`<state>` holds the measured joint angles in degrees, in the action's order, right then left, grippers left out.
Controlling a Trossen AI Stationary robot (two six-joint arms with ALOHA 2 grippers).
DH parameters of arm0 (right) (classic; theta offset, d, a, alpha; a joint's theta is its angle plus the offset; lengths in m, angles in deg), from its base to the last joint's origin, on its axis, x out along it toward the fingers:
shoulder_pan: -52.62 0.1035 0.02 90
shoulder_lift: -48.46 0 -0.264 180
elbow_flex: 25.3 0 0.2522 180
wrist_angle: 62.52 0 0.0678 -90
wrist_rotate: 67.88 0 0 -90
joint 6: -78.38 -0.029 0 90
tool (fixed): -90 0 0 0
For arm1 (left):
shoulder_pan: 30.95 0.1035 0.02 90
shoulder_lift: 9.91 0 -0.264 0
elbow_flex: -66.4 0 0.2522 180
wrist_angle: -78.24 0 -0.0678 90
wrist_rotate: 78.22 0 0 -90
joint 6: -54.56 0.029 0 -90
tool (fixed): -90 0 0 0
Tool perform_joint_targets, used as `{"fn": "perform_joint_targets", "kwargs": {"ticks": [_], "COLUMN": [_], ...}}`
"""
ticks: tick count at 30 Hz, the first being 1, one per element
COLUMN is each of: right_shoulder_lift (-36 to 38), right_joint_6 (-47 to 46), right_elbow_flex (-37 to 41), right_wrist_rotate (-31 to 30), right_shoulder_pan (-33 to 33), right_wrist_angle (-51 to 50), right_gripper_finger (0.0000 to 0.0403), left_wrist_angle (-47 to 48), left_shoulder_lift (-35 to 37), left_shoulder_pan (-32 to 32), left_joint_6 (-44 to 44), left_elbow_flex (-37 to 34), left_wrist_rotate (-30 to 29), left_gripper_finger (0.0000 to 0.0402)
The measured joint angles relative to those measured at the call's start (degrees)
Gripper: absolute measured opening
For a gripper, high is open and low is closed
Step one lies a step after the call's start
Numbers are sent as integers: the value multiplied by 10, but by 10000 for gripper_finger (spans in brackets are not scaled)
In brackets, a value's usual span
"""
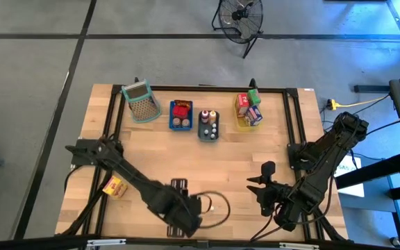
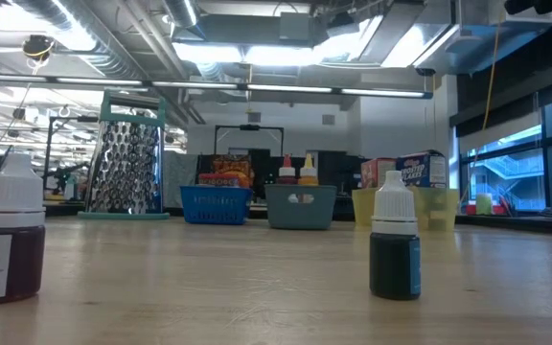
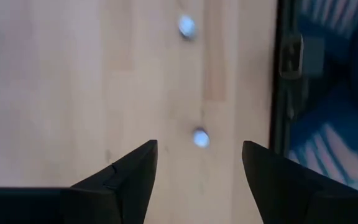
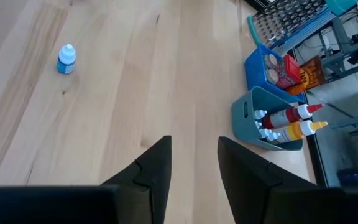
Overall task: Pick & Place Kitchen Items
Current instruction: Put the small black food coloring bottle into the dark green bin
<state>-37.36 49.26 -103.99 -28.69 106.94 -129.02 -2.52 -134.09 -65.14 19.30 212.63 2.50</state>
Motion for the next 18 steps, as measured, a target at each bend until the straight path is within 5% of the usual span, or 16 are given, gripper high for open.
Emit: {"fn": "perform_joint_targets", "kwargs": {"ticks": [8,18], "right_shoulder_lift": [0,0], "right_joint_6": [8,38], "right_elbow_flex": [0,0], "right_wrist_rotate": [-1,22], "right_shoulder_pan": [-2,1], "right_wrist_angle": [7,8], "right_gripper_finger": [133,133], "left_wrist_angle": [18,18], "left_shoulder_lift": [-37,-38], "left_shoulder_pan": [-4,-9], "left_joint_6": [52,-29], "left_elbow_flex": [0,0], "left_wrist_rotate": [30,-2], "left_gripper_finger": [229,226]}}
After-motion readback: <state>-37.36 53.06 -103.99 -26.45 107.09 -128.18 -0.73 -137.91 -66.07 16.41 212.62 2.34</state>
